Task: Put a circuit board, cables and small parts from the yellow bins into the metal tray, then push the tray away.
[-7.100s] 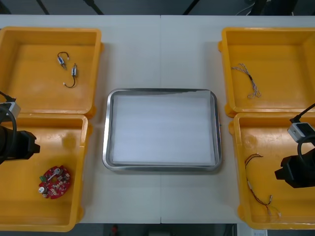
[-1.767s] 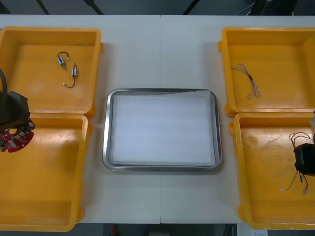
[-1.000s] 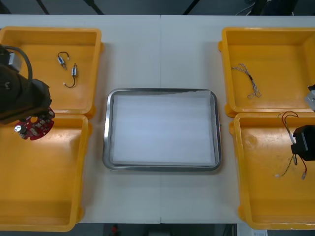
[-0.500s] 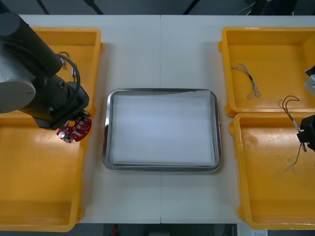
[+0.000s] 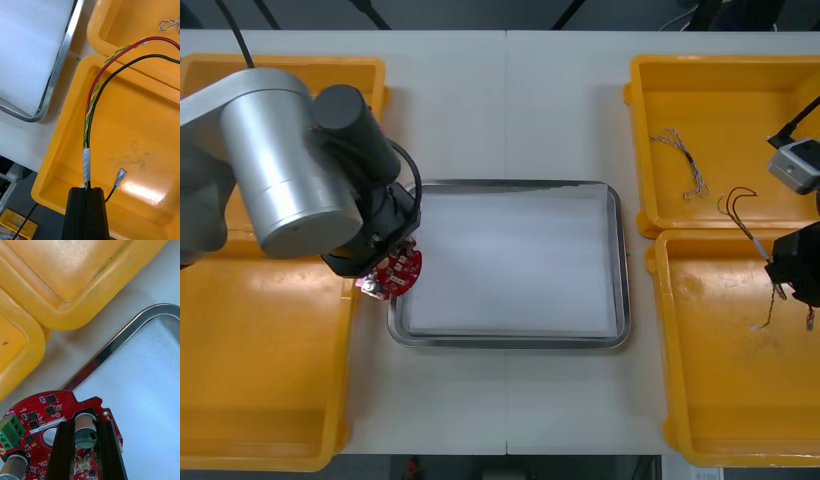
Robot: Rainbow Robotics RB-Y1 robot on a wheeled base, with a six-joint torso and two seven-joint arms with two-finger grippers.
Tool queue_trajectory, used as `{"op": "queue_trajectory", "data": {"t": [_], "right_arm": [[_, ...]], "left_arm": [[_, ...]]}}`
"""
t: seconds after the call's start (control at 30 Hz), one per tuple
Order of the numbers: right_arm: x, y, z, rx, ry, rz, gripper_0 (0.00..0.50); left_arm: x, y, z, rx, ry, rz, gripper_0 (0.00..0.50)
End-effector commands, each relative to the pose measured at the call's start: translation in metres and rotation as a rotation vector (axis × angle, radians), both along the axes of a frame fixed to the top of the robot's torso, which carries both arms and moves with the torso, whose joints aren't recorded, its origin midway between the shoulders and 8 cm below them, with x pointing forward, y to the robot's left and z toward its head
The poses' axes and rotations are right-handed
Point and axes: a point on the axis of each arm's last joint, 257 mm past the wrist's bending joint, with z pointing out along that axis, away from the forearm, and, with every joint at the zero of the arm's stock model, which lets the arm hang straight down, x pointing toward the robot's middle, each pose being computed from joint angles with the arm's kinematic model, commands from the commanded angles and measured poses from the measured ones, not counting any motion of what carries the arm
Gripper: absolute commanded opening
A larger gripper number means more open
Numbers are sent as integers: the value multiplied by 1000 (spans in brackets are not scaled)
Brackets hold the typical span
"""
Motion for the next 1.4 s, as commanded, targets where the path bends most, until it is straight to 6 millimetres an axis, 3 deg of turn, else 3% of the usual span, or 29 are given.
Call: {"op": "queue_trajectory", "data": {"t": [0.03, 0.63, 0.87, 1.2, 1.4], "right_arm": [[2, 2, 8, -103, -23, 86, 0], [3, 4, 8, -115, -26, 104, 0], [3, 4, 8, -115, -26, 104, 0], [3, 4, 8, -115, -26, 104, 0], [3, 4, 8, -115, -26, 104, 0]], "left_arm": [[5, -35, 8, 3, -37, -27, 0], [3, -82, -24, 18, -32, 7, 0], [-1, -87, -33, 27, -19, 4, 0], [15, -83, -49, 23, -19, 35, 0], [14, -89, -58, 17, -22, 19, 0]]}}
